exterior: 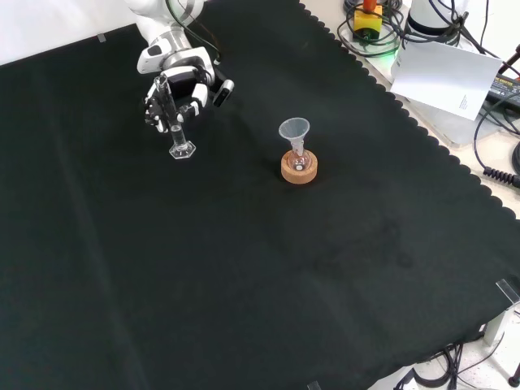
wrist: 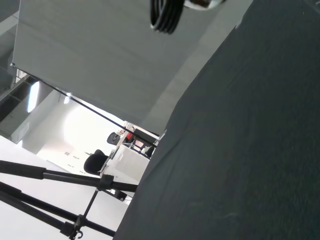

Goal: Pick up the graduated cylinder.

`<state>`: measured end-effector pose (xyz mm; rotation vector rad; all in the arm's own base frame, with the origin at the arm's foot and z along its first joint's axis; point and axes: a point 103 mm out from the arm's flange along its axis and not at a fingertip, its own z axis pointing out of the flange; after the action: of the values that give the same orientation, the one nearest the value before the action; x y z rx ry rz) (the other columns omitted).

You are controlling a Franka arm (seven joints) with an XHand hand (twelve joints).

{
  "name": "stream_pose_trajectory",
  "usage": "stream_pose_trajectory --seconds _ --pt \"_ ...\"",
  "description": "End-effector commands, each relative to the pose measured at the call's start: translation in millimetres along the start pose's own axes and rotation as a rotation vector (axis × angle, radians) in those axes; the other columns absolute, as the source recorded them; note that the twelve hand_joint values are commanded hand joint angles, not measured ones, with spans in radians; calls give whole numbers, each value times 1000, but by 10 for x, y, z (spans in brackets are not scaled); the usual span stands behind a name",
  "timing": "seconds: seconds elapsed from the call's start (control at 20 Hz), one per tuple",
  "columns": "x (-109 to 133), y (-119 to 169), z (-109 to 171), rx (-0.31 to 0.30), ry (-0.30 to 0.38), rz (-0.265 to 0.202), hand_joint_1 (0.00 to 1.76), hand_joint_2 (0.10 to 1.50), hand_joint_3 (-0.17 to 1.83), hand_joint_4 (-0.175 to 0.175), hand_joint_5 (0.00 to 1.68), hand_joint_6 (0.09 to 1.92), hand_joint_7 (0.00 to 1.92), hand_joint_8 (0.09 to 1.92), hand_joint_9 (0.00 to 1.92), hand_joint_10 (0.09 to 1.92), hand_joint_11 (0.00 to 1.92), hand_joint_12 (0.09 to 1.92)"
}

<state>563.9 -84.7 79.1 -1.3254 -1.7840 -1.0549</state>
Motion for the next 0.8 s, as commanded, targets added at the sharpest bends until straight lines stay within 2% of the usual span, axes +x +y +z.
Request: stream_pose_trajectory --seconds 0.05,0.1,0.15,0.2,0.3,0.4,0.65,0.75,0.8 --pt "41 8 -54 2 -95 15 1180 979 490 -49 843 883 856 646 1102 351 1029 905" --pt "53 9 -67 9 -119 18 1157 1037 349 -106 848 1033 903 629 1129 343 1049 887" --pt "70 9 -84 15 -151 20 1144 1078 244 -140 854 1116 948 601 1157 328 1066 869" --pt "83 7 -99 23 -174 21 1139 1099 181 -159 865 1149 990 566 1185 306 1083 851" --pt "126 0 -135 39 -225 21 1139 1099 150 -172 890 1155 1074 491 1243 252 1114 818" --pt "177 -11 -161 59 -283 19 1143 1058 214 -175 910 1146 1161 413 1302 195 1140 792" --pt "333 -54 -237 77 -348 7 1145 966 393 -175 923 1161 1278 311 1384 121 1186 763" --pt "433 -83 -274 82 -364 5 1220 1045 173 -175 953 1074 1107 746 1397 107 1196 746" --pt "488 -103 -292 84 -373 4 1239 1072 108 -175 956 1057 1053 876 1402 103 1200 745"
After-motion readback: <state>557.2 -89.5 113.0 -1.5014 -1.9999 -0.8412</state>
